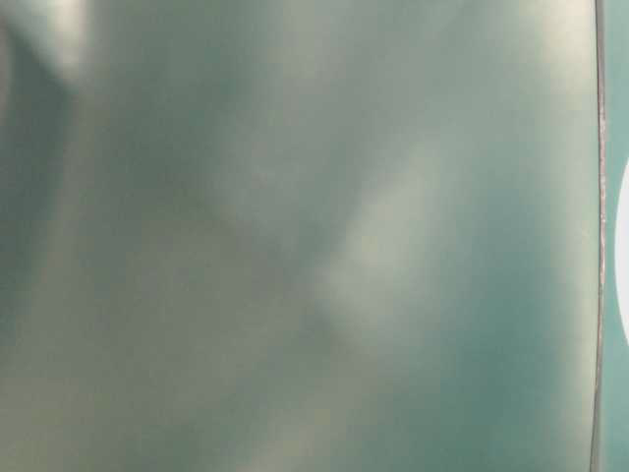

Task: Scoop the yellow hexagonal prism block from the bowl with a spoon using the right arm.
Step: 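Close the right gripper on the red spoon handle and lift it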

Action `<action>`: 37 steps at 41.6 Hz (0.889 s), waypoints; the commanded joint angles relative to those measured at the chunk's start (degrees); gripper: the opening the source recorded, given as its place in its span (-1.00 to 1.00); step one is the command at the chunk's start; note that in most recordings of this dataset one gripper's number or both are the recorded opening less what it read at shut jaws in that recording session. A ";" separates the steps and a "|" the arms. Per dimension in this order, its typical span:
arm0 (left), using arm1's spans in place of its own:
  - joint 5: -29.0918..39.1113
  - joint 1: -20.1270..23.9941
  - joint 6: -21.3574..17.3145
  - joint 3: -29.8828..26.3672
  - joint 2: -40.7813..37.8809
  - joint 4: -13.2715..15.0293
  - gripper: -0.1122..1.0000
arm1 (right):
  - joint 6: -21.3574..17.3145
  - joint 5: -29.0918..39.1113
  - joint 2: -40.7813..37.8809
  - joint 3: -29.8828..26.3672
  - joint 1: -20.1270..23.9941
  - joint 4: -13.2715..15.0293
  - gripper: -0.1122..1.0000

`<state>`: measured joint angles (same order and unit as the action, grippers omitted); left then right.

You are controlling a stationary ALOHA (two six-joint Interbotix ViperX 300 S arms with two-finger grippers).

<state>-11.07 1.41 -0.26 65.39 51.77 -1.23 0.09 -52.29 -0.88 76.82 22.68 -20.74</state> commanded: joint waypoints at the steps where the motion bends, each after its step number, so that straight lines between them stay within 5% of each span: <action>1: -0.35 -0.09 0.00 -0.62 -0.44 -0.18 -0.80 | 0.35 0.00 0.44 -0.53 0.26 0.09 0.21; 29: -0.09 -0.09 0.00 -0.62 -0.44 -0.18 -0.80 | 2.99 0.44 -0.26 -1.93 0.26 -0.09 0.20; 37: -0.18 -0.09 0.00 -0.53 -0.44 -0.18 -0.80 | 2.99 0.35 -0.26 -2.02 0.26 -0.09 0.03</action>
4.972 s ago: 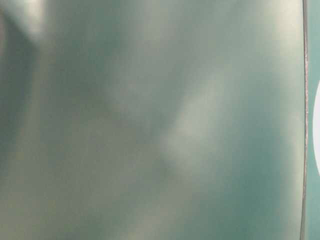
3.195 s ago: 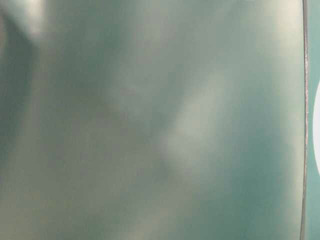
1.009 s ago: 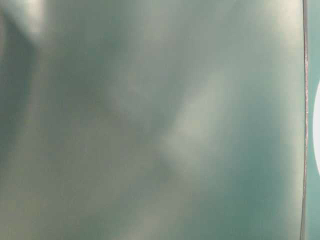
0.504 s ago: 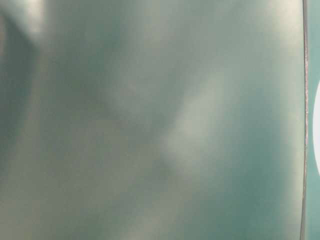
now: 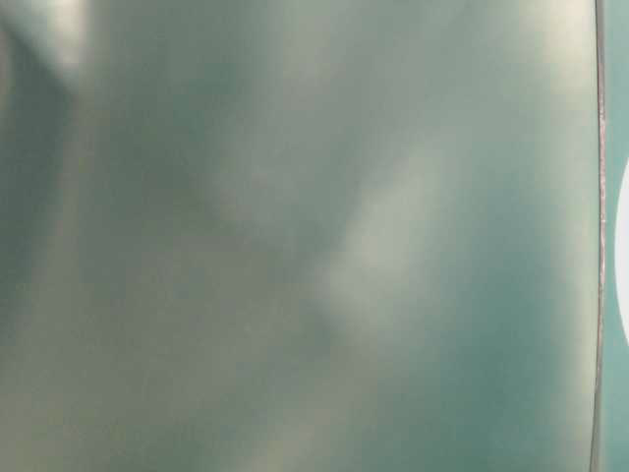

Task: Scoop the yellow hexagonal prism block from the bowl with a spoon using the right arm.
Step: 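Close the right gripper on the red spoon handle and lift it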

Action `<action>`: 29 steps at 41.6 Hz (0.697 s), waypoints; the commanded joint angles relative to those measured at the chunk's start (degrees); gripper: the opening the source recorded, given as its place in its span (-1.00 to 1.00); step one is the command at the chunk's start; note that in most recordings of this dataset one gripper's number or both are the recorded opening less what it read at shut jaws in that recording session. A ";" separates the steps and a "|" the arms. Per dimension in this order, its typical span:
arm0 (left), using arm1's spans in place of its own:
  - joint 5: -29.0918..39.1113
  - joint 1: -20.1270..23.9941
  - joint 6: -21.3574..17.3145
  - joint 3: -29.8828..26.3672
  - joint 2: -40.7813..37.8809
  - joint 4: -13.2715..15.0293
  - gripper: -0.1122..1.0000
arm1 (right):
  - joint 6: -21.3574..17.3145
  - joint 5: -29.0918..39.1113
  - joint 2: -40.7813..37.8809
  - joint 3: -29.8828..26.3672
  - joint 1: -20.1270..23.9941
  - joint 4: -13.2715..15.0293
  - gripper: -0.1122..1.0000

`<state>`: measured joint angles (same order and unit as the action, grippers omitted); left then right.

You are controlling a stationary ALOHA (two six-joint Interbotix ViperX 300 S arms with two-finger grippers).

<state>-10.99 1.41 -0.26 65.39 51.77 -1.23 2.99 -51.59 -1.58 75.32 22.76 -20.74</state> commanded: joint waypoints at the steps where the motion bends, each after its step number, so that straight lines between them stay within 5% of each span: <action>1: -0.26 -0.09 0.00 -0.53 -0.44 -0.18 -0.80 | 0.09 -0.35 0.44 -0.53 0.18 -0.09 -0.01; 8: -0.26 -0.09 0.00 -0.53 -0.44 -0.18 -0.80 | -0.44 -0.53 0.44 -0.79 0.18 -0.35 -0.37; 29: -0.79 -0.09 0.09 -0.53 -0.35 -0.18 -0.80 | -0.53 4.48 6.94 -3.78 -1.67 -0.26 -0.37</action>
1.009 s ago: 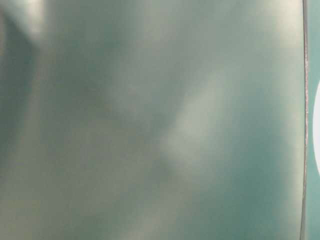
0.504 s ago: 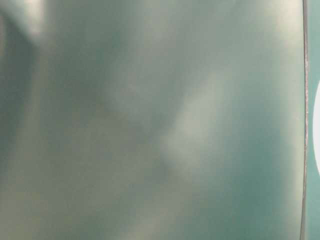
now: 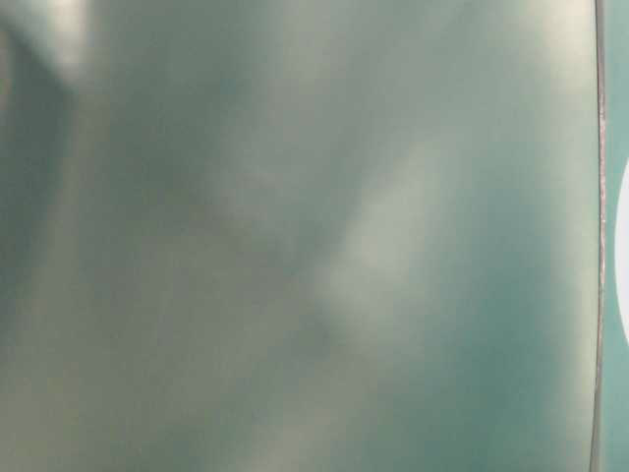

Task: Scoop the yellow hexagonal prism block from the bowl with a spoon using the right arm.
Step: 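Close the right gripper on the red spoon handle and lift it, then carry the spoon over the white bowl and lower its bowl inside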

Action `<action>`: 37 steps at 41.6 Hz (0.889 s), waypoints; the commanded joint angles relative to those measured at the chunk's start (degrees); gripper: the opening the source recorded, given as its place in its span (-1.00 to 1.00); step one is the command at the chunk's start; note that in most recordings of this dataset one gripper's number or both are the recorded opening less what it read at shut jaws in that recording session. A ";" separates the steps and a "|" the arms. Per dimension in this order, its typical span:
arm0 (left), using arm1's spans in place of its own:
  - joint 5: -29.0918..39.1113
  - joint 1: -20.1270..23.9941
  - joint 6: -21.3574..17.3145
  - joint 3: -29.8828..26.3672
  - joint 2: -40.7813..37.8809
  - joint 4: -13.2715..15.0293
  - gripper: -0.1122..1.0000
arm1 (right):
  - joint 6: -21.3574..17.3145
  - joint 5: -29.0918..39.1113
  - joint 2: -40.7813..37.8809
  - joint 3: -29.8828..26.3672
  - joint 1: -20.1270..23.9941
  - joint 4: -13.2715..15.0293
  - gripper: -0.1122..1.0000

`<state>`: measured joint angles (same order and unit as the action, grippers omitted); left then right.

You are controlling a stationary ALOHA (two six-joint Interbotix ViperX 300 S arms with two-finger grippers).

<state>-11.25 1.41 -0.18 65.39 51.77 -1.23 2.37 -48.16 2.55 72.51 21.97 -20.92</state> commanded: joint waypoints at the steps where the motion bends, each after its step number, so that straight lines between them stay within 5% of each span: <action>1: -0.53 -0.09 0.00 -0.53 -0.44 -0.18 -0.80 | 0.09 1.76 3.34 -1.05 -1.23 -0.18 -0.37; 22: -0.35 -0.09 -0.09 -0.35 -0.44 -0.18 -0.80 | 5.98 34.63 19.34 -8.88 -13.45 0.26 -0.37; 37: -0.26 -0.09 -0.09 -0.35 -0.35 -0.18 -0.80 | 10.72 54.23 22.85 -18.19 -18.54 0.35 -0.36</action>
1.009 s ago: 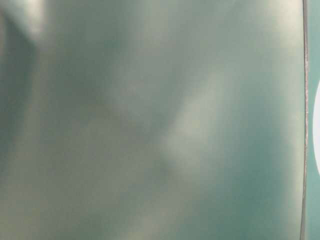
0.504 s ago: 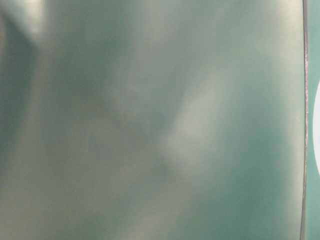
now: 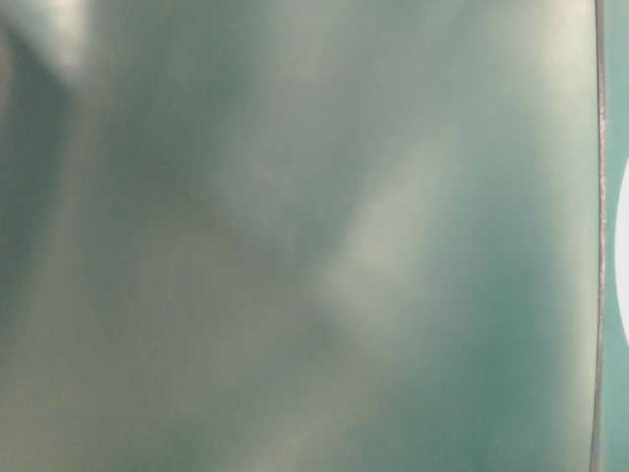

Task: Scoop the yellow hexagonal prism block from the bowl with a spoon using the right arm.
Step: 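Carry the spoon over the white bowl and lower its bowl inside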

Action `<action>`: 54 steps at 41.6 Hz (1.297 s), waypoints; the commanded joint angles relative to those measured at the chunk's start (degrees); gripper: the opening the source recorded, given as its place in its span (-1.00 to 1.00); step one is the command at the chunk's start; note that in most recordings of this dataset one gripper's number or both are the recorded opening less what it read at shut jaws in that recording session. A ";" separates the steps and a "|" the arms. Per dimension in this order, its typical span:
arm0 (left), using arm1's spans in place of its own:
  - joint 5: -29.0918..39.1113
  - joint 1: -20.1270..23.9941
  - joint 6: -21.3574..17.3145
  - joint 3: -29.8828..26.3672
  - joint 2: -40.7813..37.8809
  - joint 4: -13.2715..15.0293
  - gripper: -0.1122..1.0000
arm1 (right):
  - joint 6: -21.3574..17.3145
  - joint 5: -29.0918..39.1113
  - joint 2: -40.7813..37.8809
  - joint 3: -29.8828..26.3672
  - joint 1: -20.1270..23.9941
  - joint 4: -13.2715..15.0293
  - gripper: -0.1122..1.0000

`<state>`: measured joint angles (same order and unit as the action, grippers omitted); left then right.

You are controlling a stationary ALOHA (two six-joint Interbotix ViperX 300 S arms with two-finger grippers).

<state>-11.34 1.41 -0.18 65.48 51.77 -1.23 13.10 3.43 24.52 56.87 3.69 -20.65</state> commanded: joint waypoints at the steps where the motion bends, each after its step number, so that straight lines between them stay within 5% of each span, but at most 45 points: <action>1: -0.26 0.00 -0.09 -0.44 -0.44 -0.18 -0.80 | -0.09 3.52 0.88 -2.90 -0.26 0.09 -0.37; 12: -0.18 -0.09 -0.09 -0.44 -0.44 -0.18 -0.80 | -1.76 15.73 2.99 -8.09 -0.35 0.09 -0.37; 31: -0.18 0.00 -0.09 -0.44 -0.44 -0.18 -0.80 | -1.49 16.70 3.08 -11.87 -6.06 3.60 -0.37; 43: -0.09 0.00 -0.09 -0.44 -0.35 -0.18 -0.80 | -1.14 18.19 -3.34 -15.82 -9.14 4.57 -0.37; 54: -0.09 -0.09 -0.18 -0.44 -0.44 -0.18 -0.80 | -1.32 27.16 -12.48 -23.64 -9.40 7.29 -0.37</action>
<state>-11.16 1.41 -0.26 65.48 51.77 -1.23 11.95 28.39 13.54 36.74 -5.71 -13.97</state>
